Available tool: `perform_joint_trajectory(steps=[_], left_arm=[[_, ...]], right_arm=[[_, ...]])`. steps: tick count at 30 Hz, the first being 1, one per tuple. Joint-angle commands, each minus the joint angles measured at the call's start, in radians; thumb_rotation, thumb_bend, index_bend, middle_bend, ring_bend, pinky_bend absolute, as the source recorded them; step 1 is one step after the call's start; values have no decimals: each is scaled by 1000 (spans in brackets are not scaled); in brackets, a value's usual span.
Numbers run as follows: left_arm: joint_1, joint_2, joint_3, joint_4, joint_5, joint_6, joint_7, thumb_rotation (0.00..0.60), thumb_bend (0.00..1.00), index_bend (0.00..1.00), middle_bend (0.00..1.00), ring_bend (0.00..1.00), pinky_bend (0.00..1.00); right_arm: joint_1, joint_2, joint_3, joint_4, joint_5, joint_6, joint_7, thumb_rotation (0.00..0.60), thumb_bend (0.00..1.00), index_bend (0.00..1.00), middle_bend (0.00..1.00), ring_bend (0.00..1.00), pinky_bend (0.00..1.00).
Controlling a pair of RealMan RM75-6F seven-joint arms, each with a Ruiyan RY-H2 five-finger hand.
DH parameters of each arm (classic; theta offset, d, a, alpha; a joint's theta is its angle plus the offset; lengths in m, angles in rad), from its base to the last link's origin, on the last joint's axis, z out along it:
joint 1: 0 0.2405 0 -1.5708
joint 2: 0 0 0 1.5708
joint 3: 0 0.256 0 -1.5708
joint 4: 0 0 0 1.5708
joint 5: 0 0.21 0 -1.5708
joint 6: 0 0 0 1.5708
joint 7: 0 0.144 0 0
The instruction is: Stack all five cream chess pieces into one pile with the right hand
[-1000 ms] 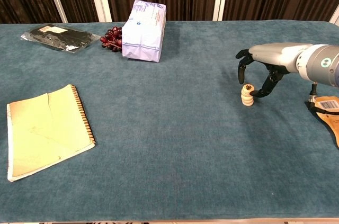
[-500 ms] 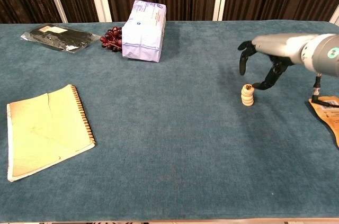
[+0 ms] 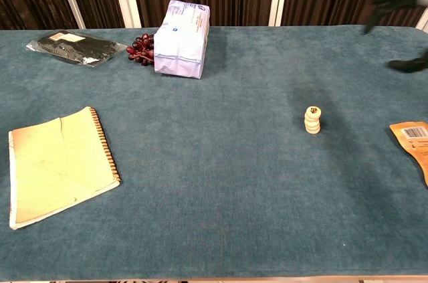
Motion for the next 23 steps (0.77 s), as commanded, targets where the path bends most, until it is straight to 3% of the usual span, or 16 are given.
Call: perform_joint_trajectory(steps=[1,5,10,15,23], left_arm=[[0,-1,1,-2,3,2,3,600,486,170,0,0,0],[2,-2,3,-4,11,9,6,600,486,157,0,0,0],[3,1,3,-7,1,2,3,600,486,150,0,0,0],[2,3,9,-9,9,-2,8,600,486,149,0,0,0],[1,0,11,-1,14,-1,15,600,486,151,0,0,0]], right_arm=[[-194,44,-114,-20,-236,222,108,600,410,255,0,0,0],[-306,4,-158,39,-314,349,141,600,410,190,0,0,0],[-382,-43,-193,126,-380,415,158,600,410,163,0,0,0],[-427,-85,-190,221,-418,447,160,600,411,162,0,0,0],[-443,-89,-163,243,-436,425,180,600,410,148,0,0,0]])
